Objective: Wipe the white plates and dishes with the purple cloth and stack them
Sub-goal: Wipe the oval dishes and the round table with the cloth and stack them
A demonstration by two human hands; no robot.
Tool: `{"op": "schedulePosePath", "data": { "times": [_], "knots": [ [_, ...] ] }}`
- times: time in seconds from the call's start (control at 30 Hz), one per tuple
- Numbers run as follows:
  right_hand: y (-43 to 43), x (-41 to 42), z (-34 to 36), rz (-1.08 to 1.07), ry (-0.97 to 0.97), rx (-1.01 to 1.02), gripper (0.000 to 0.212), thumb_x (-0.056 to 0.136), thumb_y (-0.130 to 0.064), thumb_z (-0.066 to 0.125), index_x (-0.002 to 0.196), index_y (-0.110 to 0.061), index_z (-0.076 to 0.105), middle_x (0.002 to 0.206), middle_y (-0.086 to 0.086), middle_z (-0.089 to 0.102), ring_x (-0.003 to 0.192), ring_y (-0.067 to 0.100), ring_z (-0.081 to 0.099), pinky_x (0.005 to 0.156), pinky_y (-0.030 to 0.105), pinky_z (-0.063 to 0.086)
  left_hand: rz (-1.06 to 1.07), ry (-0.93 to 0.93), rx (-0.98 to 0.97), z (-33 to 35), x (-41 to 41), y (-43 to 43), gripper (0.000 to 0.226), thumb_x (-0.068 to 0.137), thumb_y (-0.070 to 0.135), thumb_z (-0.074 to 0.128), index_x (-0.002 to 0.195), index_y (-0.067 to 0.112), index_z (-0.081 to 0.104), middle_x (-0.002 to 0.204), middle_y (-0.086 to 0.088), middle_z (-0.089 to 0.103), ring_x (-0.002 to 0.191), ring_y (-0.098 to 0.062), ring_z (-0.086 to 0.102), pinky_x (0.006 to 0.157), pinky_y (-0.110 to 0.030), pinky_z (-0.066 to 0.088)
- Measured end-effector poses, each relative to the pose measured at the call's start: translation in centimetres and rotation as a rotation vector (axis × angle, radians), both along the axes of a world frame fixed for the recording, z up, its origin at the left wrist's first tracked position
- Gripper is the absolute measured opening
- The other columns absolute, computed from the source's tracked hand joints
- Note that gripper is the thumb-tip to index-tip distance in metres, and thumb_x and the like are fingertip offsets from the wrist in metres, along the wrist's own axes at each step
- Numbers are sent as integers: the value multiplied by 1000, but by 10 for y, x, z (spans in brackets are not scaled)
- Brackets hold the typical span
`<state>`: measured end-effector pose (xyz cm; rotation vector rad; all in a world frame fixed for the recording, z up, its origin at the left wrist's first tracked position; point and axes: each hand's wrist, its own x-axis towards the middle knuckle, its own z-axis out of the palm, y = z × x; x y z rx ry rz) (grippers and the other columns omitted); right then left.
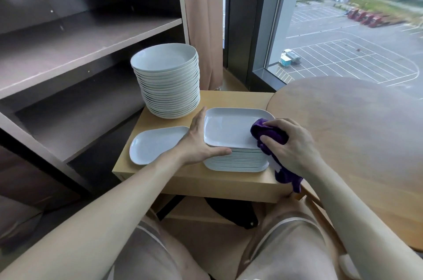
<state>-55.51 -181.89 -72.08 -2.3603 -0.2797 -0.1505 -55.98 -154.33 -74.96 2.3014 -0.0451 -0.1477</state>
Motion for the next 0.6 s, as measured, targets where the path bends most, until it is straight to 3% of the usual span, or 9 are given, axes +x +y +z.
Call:
{"op": "schedulePosePath", "data": {
  "times": [0.1, 0.23, 0.33, 0.47, 0.6],
  "knots": [
    [11, 9, 11, 78, 13, -245, 27, 91, -43, 66, 117, -43, 67, 122, -22, 57, 114, 14, 48, 88, 35, 36, 11, 32, -76, 0, 0, 0, 138, 69, 60, 88, 162, 34, -10, 169, 17, -4, 154, -4, 4, 119, -25, 13],
    [26, 24, 25, 237, 18, -435, 21, 89, -40, 66, 111, -42, 67, 117, -22, 57, 109, 17, 53, 86, 37, 42, 15, 39, -117, 1, 0, 0, 127, 72, 54, 89, 159, 36, -1, 160, 16, 13, 144, -3, 17, 113, -24, 21],
    [33, 33, 32, 316, 59, -472, 21, 87, -35, 67, 107, -43, 68, 115, -25, 56, 105, 11, 52, 82, 33, 40, -25, 70, -112, 2, 1, 4, 128, 75, 45, 90, 159, 37, -6, 145, 21, 12, 131, 4, 15, 107, -20, 21],
    [48, 36, 36, 394, 56, -543, 22, 85, -36, 69, 104, -45, 67, 112, -28, 56, 107, 9, 51, 89, 37, 47, -53, 104, -158, 5, 1, 5, 127, 78, 33, 90, 160, 34, -8, 155, 14, 11, 132, 4, 13, 108, -20, 20],
    [92, 36, 39, 510, 38, -504, 21, 84, -30, 73, 94, -46, 63, 104, -22, 57, 100, 12, 54, 84, 39, 52, -48, 152, -240, 9, 1, 6, 127, 81, 26, 87, 160, 35, -12, 166, 6, 7, 145, -6, 14, 118, -30, 24]
  ]
}}
